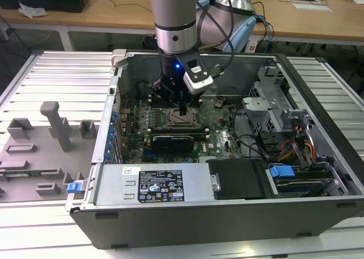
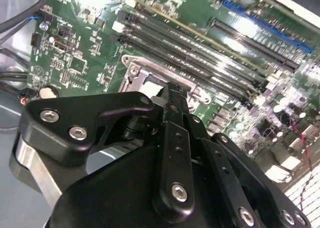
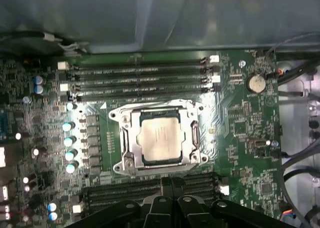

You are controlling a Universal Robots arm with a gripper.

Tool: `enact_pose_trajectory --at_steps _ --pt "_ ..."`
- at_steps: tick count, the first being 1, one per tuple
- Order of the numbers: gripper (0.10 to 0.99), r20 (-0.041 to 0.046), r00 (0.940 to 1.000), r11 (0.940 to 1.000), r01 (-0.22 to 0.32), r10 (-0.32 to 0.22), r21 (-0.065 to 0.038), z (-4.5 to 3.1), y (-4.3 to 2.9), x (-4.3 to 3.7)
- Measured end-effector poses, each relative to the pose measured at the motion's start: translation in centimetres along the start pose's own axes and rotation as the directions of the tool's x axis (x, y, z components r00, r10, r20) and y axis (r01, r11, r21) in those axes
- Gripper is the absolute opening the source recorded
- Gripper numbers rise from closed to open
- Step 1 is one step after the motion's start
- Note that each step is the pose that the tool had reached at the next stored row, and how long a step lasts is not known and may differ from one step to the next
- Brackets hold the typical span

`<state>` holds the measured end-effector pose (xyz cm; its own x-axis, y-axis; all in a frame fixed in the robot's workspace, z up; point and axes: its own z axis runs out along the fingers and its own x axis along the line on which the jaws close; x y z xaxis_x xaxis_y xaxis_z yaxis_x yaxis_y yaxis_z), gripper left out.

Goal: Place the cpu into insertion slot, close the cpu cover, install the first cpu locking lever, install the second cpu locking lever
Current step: 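Install the second cpu locking lever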

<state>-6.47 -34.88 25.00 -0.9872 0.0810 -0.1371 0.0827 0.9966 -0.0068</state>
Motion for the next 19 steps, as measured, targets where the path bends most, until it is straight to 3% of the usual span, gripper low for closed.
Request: enact_pose_trajectory --at_steps 9,19 --pt "0.106 -0.0009 1.0000 0.9999 -0.002 0.002 -0.012 0.93 -0.88 1.35" --pt "0.106 -0.0039 1.0000 0.9989 -0.006 0.006 -0.045 1.89 -1.90 2.59"
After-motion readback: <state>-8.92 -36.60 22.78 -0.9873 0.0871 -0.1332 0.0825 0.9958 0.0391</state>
